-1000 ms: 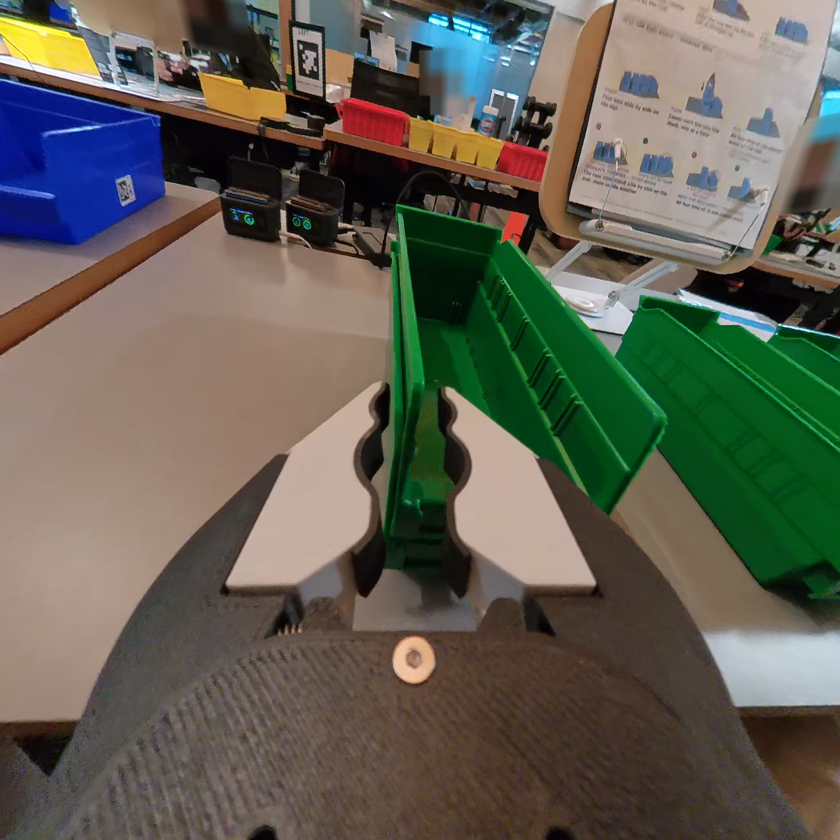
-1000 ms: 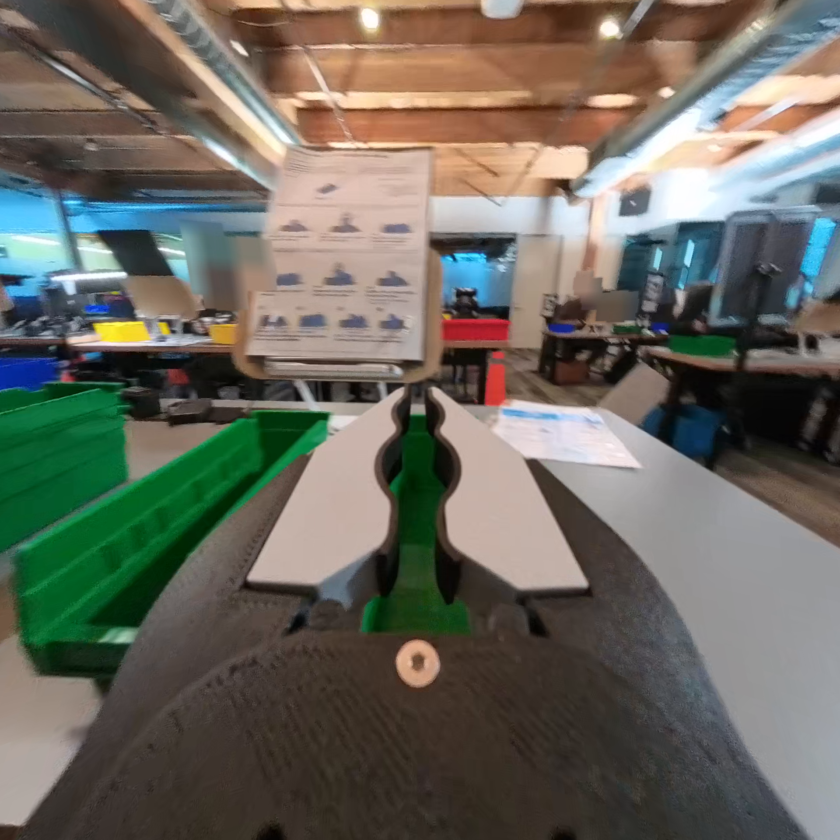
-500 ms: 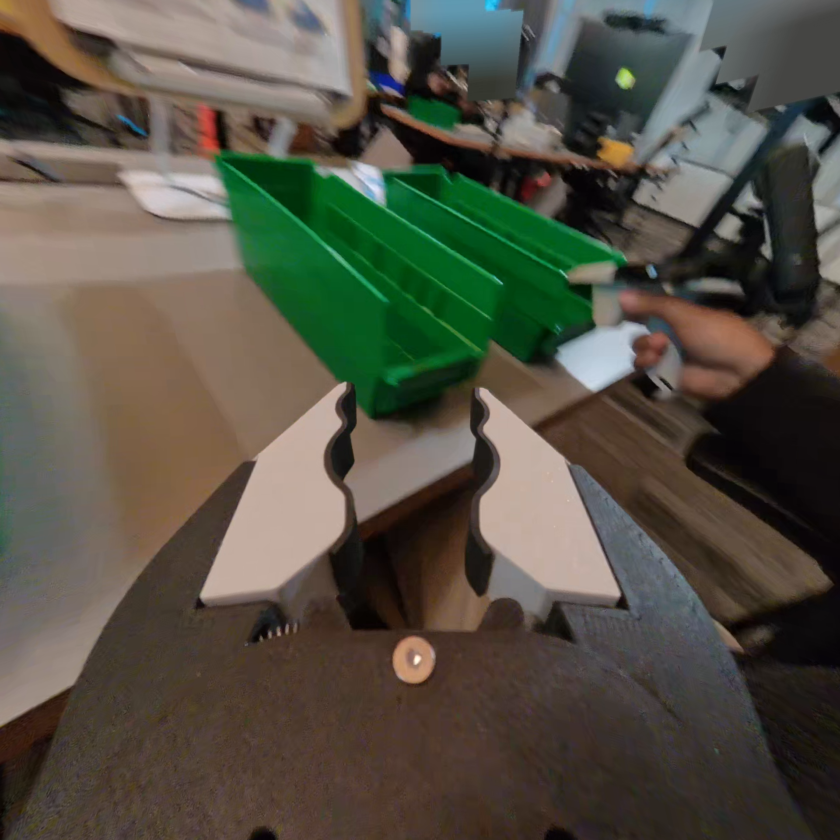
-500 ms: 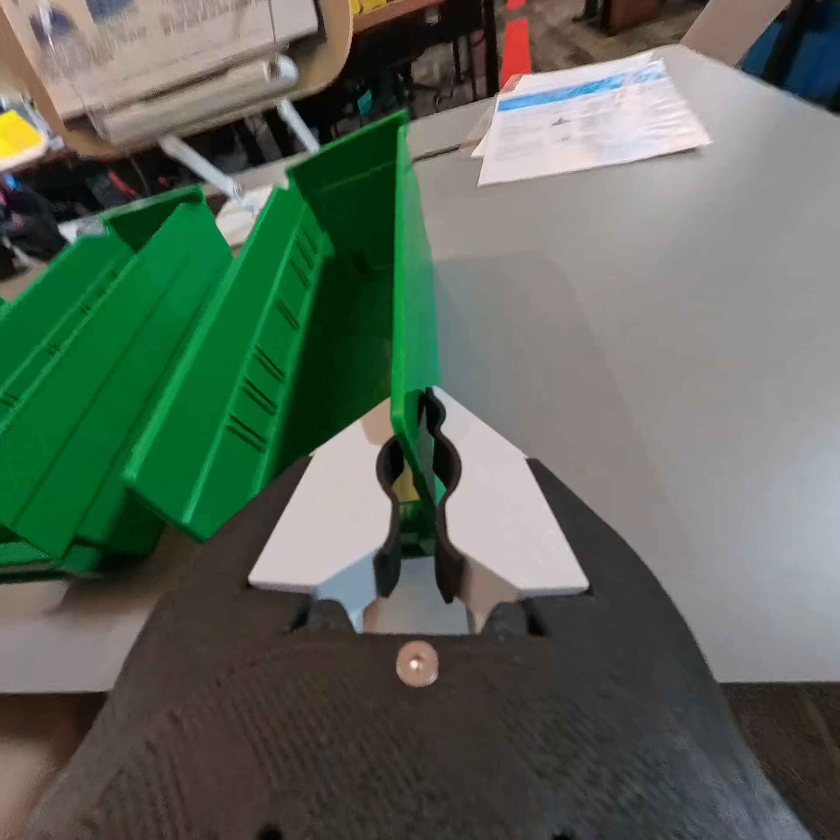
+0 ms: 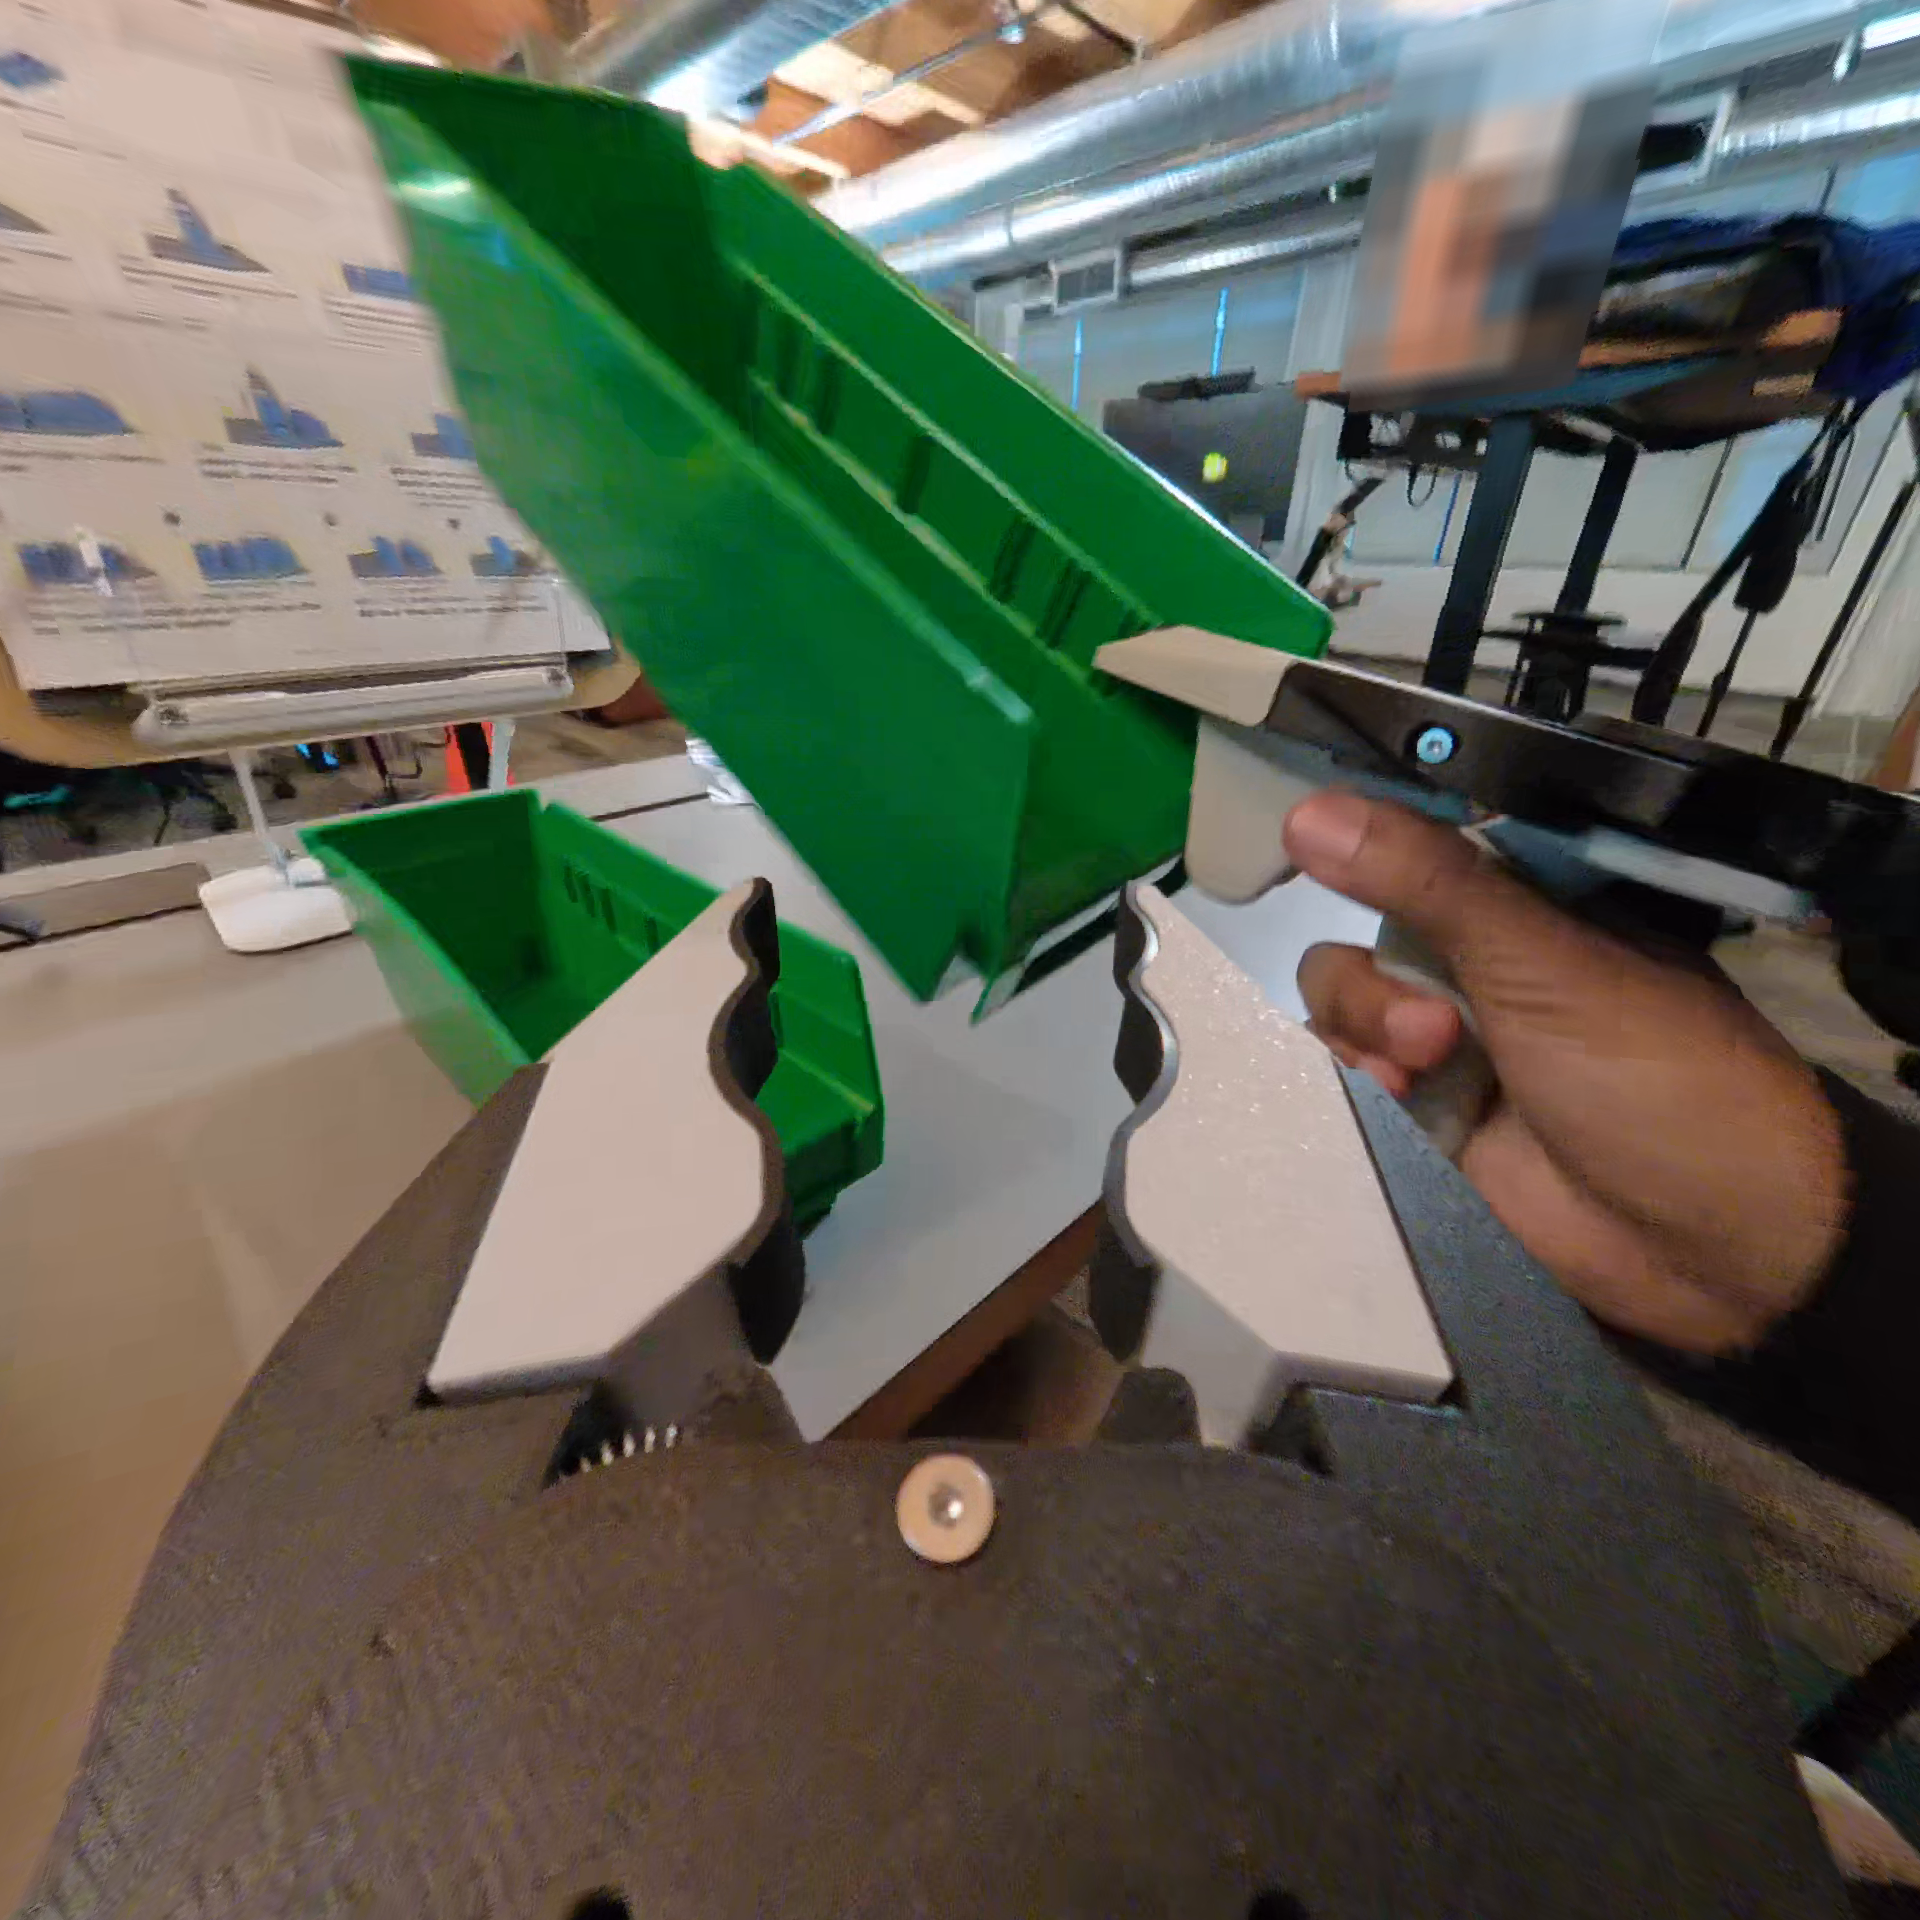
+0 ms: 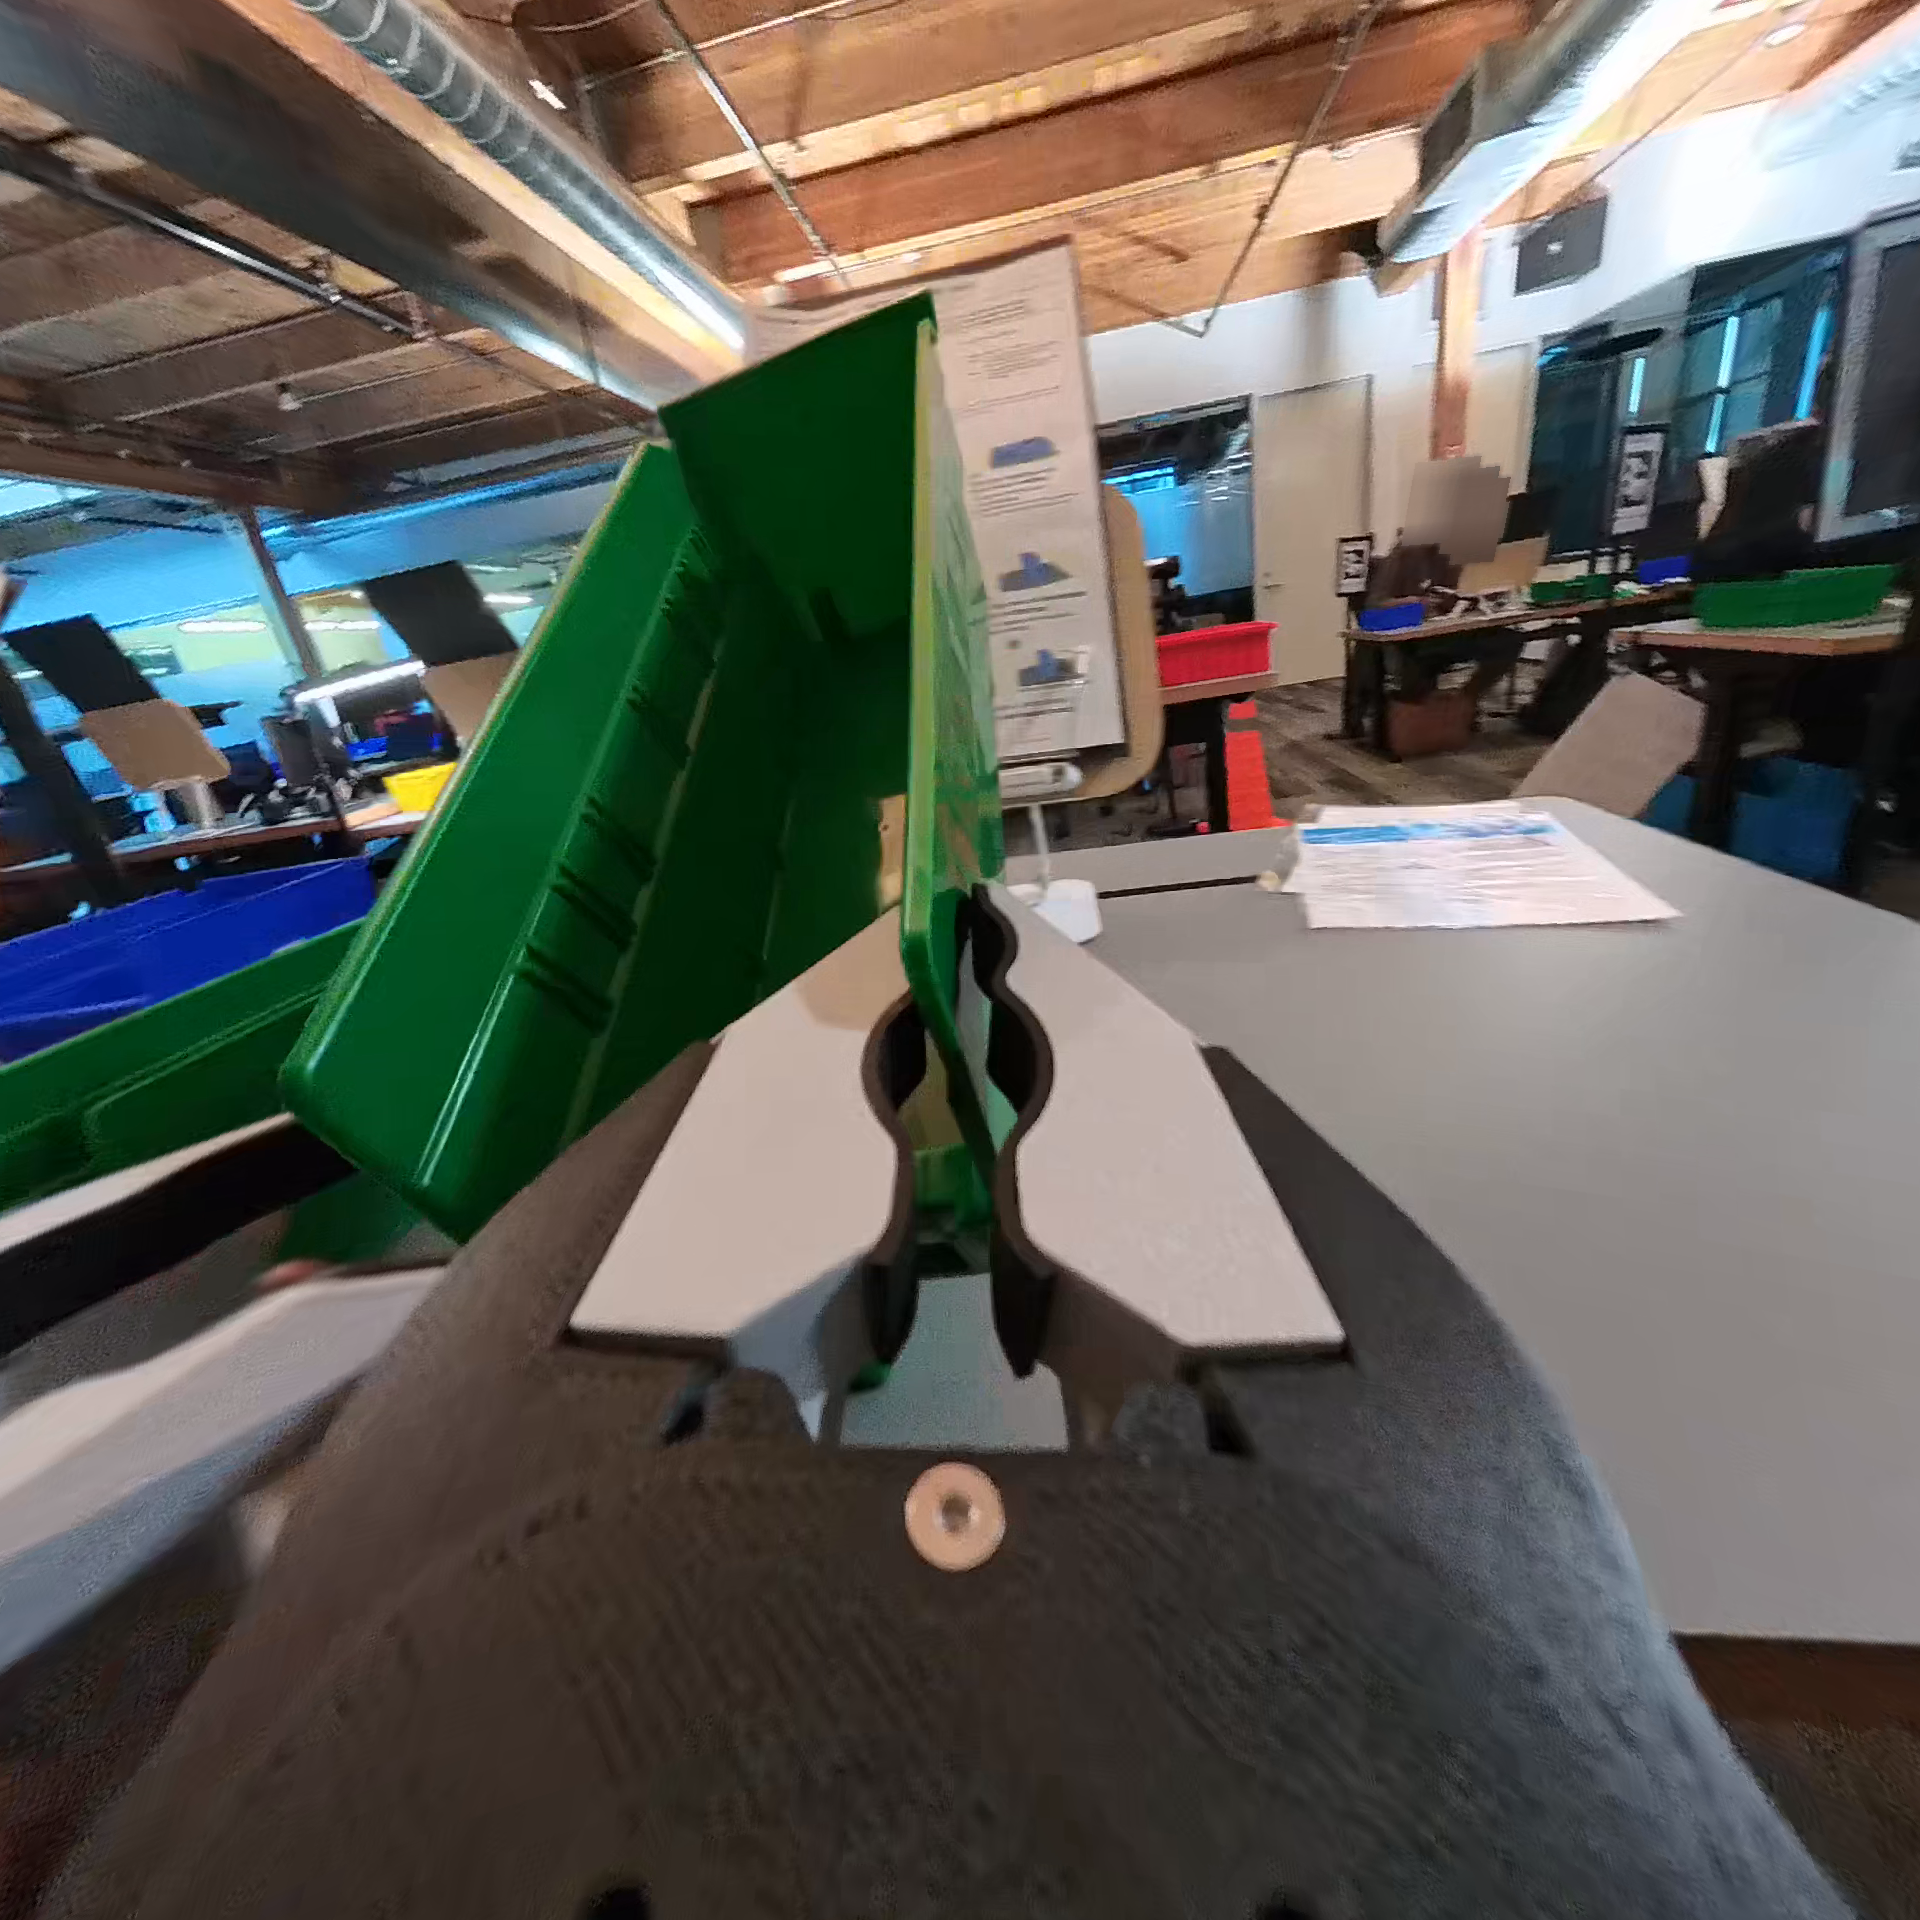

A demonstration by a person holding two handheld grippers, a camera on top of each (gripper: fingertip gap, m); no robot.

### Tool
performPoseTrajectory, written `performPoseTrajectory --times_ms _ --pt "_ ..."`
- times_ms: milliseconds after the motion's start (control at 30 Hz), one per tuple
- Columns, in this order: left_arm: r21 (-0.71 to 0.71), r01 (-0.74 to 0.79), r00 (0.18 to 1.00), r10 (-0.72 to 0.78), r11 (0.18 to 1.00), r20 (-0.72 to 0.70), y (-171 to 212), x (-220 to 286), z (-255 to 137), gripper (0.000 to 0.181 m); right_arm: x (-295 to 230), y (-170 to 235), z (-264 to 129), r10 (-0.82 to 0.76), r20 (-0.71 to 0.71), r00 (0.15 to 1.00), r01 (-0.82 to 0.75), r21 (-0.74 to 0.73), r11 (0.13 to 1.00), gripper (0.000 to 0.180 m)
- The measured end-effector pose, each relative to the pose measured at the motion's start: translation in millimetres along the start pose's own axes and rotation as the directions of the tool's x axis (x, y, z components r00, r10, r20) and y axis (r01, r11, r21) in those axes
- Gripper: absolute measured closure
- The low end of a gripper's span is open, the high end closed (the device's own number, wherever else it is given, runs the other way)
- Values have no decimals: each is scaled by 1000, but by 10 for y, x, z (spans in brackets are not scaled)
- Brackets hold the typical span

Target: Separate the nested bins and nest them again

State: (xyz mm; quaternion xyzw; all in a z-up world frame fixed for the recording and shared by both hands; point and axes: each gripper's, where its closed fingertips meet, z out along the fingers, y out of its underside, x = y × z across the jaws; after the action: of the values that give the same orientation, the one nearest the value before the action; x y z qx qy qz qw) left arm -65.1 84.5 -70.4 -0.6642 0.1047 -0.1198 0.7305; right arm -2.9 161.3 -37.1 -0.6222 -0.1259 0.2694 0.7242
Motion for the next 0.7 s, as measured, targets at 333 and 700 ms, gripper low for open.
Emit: performPoseTrajectory --times_ms 333,700 --pt "128 160 956 -186 979 226 -205 -725 -228 171 -1033 113 -238 -233 270 934 212 105 972 150" --pt "190 -33 859 -69 981 508 -873 -2136 -1059 180 -1529 678 -225 -170 551 817 221 -27 975 144"
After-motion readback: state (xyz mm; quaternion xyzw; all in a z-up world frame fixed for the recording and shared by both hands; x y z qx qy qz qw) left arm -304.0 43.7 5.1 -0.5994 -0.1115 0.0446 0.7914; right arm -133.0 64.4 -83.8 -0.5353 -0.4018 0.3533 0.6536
